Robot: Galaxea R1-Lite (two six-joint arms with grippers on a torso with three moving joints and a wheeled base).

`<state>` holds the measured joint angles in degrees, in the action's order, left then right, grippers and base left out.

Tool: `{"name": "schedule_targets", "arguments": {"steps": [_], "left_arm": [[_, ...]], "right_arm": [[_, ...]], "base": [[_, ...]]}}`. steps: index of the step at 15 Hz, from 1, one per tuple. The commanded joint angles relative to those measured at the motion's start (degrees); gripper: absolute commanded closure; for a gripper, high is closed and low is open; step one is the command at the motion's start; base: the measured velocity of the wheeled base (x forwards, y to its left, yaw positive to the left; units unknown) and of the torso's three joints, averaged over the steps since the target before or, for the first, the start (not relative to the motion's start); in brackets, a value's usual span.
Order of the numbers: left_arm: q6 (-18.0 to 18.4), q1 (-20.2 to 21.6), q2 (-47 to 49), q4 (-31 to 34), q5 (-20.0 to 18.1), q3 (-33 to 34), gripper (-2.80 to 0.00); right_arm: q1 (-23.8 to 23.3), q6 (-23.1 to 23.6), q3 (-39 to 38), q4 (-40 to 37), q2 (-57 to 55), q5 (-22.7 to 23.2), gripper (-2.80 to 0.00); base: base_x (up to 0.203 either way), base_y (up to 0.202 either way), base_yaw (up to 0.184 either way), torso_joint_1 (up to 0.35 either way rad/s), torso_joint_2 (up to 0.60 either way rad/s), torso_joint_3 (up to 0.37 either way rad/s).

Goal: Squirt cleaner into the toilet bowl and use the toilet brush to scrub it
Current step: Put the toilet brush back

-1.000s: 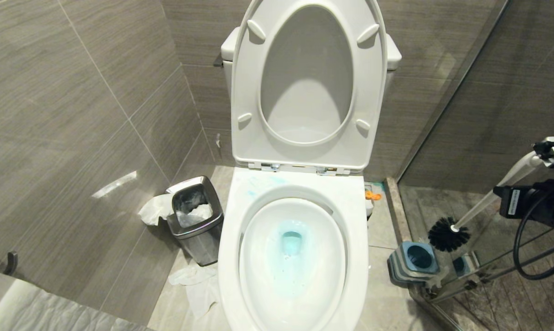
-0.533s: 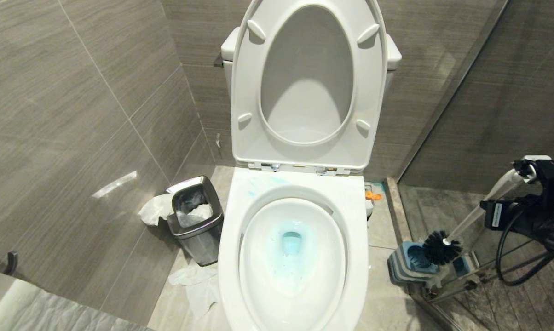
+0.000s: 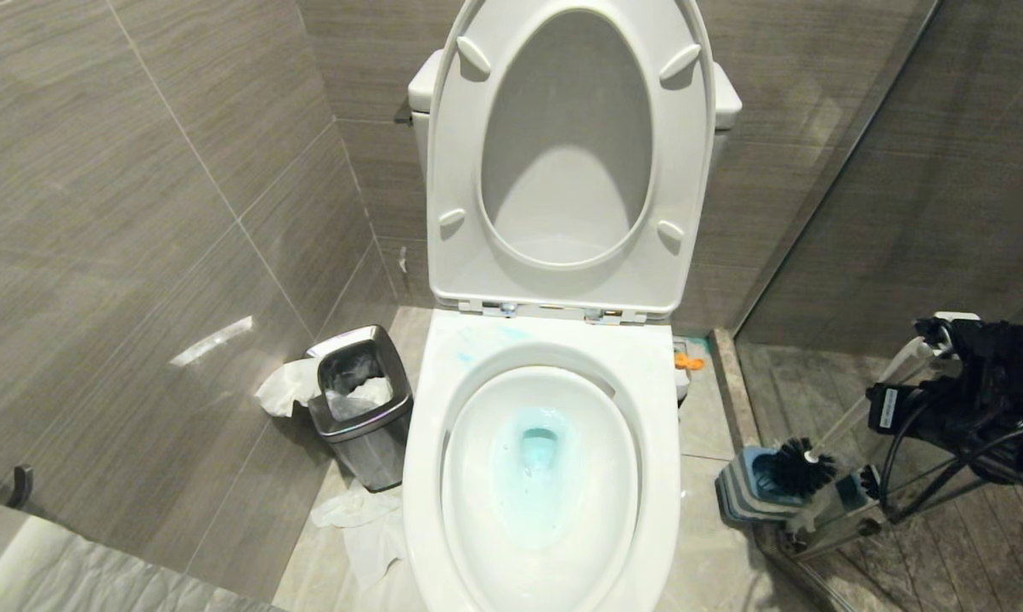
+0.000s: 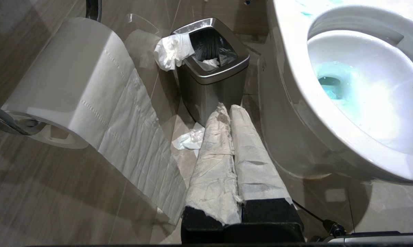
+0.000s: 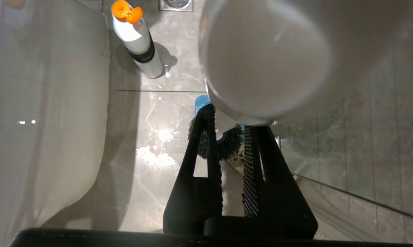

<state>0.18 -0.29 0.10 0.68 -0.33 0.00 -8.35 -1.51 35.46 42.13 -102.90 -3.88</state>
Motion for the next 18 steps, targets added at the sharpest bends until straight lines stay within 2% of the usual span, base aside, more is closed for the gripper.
{"name": "schedule_targets", "arguments": {"steps": [1,11,18], "left_arm": [[0.0,0.0,0.0,0.0,0.0,0.1,0.0],[0.1,0.0,0.0,0.0,0.0,0.1,0.0],[0.0,0.0,0.0,0.0,0.0,0.1,0.0]], "right_arm": [[-0.2,0.0,0.9,1.5,-4.4,-0.1,0.0],[-0.7,0.4,6.3,10.2,-16.9,-1.9,0.0],[-0.7,0.3,6.9,10.7,-22.1,-2.1,0.0]], "base": [[0.0,0.0,0.0,0.0,0.0,0.0],[0.0,0.0,0.0,0.0,0.0,0.0],[0.0,0.0,0.0,0.0,0.0,0.0]]}}
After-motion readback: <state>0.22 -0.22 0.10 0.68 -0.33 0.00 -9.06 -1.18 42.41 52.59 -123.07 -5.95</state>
